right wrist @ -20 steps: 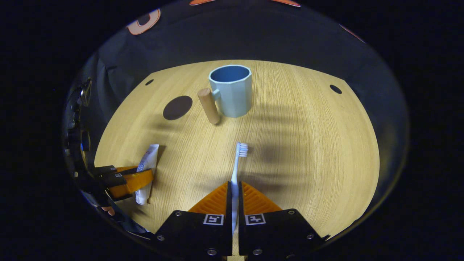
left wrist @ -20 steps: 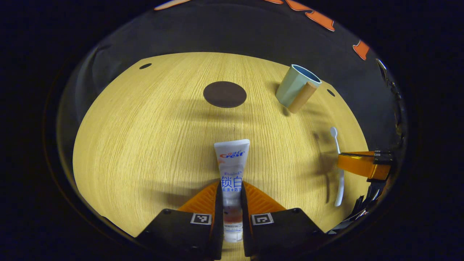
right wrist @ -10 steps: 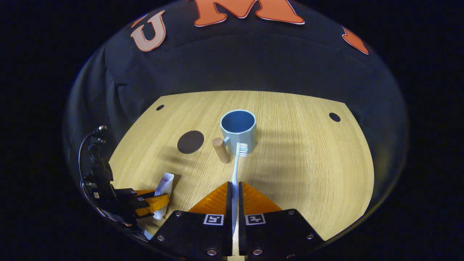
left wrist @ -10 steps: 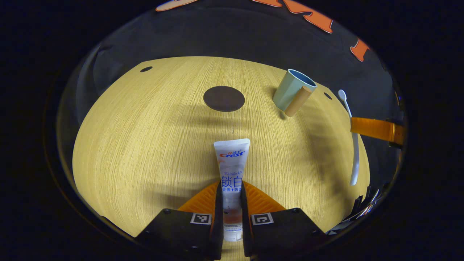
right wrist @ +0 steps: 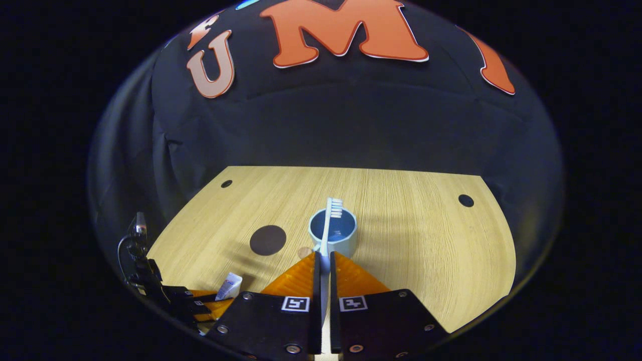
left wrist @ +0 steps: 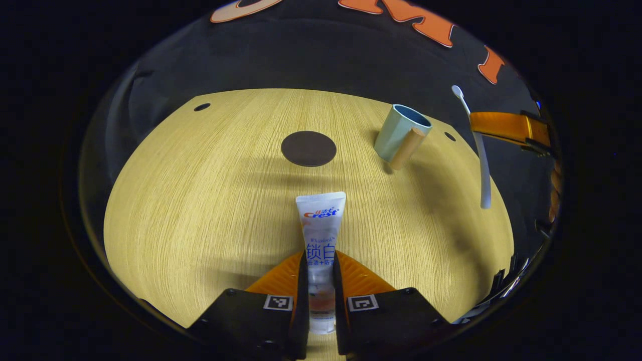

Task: Put the toothbrush and toothpaste on the desktop into the cup, then pick up the cup and place it on the coaster on the desktop.

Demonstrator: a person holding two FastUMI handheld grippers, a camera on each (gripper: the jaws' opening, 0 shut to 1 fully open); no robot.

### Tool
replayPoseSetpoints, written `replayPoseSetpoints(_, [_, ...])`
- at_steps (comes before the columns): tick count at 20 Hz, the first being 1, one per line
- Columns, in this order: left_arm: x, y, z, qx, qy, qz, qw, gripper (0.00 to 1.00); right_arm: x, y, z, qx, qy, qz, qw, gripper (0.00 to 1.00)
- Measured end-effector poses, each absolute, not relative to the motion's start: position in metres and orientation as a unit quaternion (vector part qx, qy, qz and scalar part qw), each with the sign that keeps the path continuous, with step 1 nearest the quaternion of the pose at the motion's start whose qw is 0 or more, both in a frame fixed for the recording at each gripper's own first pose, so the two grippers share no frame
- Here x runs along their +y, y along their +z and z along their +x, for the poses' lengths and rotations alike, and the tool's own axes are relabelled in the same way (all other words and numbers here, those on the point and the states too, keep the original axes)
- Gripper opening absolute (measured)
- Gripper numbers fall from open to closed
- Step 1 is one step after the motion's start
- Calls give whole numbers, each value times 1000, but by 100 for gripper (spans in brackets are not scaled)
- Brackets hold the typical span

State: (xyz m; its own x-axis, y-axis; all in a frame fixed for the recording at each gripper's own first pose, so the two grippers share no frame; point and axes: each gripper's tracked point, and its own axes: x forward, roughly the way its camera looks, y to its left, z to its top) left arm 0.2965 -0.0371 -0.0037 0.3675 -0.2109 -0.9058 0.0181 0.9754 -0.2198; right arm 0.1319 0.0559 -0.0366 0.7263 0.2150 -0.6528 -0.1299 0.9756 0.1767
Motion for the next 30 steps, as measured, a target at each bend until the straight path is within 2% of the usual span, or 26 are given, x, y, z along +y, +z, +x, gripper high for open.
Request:
replayPoseSetpoints(4, [-9,49,371,552,-73,-83,826,26,55,-24,165,311,89,61,944,7])
replayPoseSetpoints(5, [-21,36,364,551,-73,-82,828,27,53,-21,175,298,82,57,949,7])
replayPoseSetpoints(7, [27,38,387,546,-73,-82,831,26,54,-11,190,275,80,60,956,7])
replayPoseSetpoints(9, [37,30,378,543,-73,-83,833,26,58,-3,201,255,82,65,961,7])
replayPoseSetpoints(10, [47,51,400,542,-74,-84,833,26,58,1,208,244,80,63,965,7])
replayPoseSetpoints(15, [69,44,426,537,-75,-85,836,26,57,5,239,207,68,60,974,7])
replayPoseSetpoints(16, [55,54,409,535,-74,-83,837,26,54,6,245,200,65,62,976,7])
replayPoseSetpoints(19, [99,67,431,528,-74,-82,842,26,44,8,263,170,53,62,982,7])
replayPoseSetpoints(21, [108,71,431,522,-71,-81,846,26,39,7,272,154,49,64,985,7])
replayPoseSetpoints(22, [79,52,423,520,-71,-80,847,25,39,6,277,147,49,67,986,7])
replayPoseSetpoints(25, [106,74,432,516,-72,-81,850,25,38,2,287,129,47,68,988,7])
replayPoseSetpoints(30, [110,81,433,507,-72,-80,855,26,49,-23,294,145,58,71,985,7])
